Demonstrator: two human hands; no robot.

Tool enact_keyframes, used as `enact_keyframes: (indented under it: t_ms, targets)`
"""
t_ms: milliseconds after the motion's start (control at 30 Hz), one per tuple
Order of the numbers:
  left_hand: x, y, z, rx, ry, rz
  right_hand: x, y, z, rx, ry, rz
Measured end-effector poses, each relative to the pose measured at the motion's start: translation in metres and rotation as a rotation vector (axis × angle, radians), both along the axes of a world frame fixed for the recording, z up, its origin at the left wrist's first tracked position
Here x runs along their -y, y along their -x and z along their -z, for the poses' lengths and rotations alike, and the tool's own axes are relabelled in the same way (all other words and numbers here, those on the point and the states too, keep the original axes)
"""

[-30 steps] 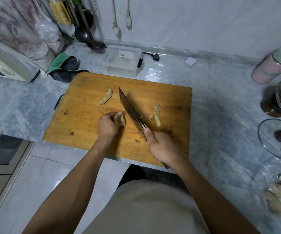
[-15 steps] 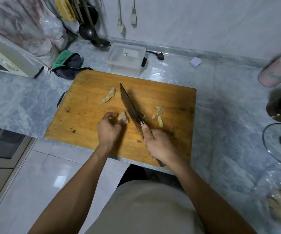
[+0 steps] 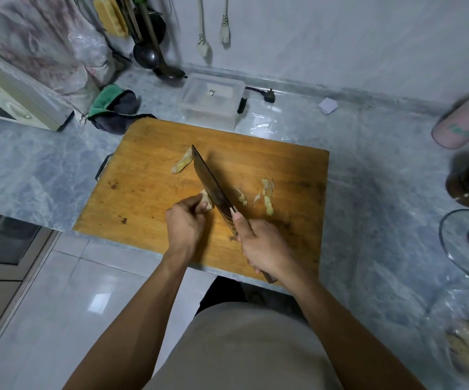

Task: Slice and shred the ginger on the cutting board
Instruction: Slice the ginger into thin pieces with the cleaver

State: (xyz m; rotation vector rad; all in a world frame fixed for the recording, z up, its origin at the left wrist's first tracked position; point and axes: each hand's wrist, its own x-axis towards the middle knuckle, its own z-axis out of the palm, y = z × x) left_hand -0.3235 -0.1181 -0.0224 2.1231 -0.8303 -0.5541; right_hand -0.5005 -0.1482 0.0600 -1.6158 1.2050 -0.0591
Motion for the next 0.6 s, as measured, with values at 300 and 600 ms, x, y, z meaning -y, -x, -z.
enact_keyframes:
  t_ms: [300,600]
  targets:
    - [-0.009,-0.005,0.001,0.208,-0.089,0.208,-0.003,-0.003,-0.005,-0.008,-0.008,-0.013]
    - [-0.009,0.002,0.000,0.264,-0.144,0.278,-0.003,-0.005,-0.013,-0.047,0.035,-0.078]
